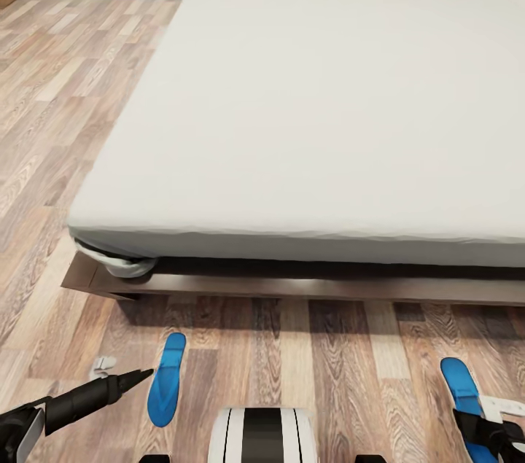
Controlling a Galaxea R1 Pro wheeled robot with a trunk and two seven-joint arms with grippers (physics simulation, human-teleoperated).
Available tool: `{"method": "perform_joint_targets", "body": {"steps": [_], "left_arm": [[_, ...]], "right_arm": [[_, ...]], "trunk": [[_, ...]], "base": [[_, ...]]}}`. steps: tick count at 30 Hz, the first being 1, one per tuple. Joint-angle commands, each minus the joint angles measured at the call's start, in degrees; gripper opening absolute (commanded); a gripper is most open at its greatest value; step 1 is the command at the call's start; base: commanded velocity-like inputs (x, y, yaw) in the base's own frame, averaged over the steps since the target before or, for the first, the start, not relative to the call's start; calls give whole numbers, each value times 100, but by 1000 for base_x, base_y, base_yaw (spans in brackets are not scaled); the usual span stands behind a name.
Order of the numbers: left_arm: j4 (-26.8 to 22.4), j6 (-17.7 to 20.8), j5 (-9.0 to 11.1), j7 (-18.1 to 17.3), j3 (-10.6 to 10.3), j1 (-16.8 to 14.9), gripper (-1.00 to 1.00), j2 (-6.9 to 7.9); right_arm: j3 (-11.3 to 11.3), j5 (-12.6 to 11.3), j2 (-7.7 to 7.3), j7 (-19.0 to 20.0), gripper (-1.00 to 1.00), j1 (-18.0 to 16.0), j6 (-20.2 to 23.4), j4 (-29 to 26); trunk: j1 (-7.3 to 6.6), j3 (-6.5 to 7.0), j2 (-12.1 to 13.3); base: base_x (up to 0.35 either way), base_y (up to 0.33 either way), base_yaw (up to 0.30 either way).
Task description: In the bedroom, move the book from the bed onto either nightstand, and place the two sandals side by side next to the bed.
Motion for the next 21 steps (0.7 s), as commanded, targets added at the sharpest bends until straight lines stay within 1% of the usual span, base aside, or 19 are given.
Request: {"method": "perform_joint_targets", "body": {"steps": [1,21], "left_arm": [[3,61,1,-22,11,-5,100,-2],[3,69,1,-22,7,-6,100,4]], "right_arm": [[-30,59,4,55,-100,-1,26,-17],[-39,58,5,55,-100,-1,7,-27]], "trunk": [[-1,-3,-1],[-1,-3,-1]], "base": [[1,280,0],[-14,282,0]]}}
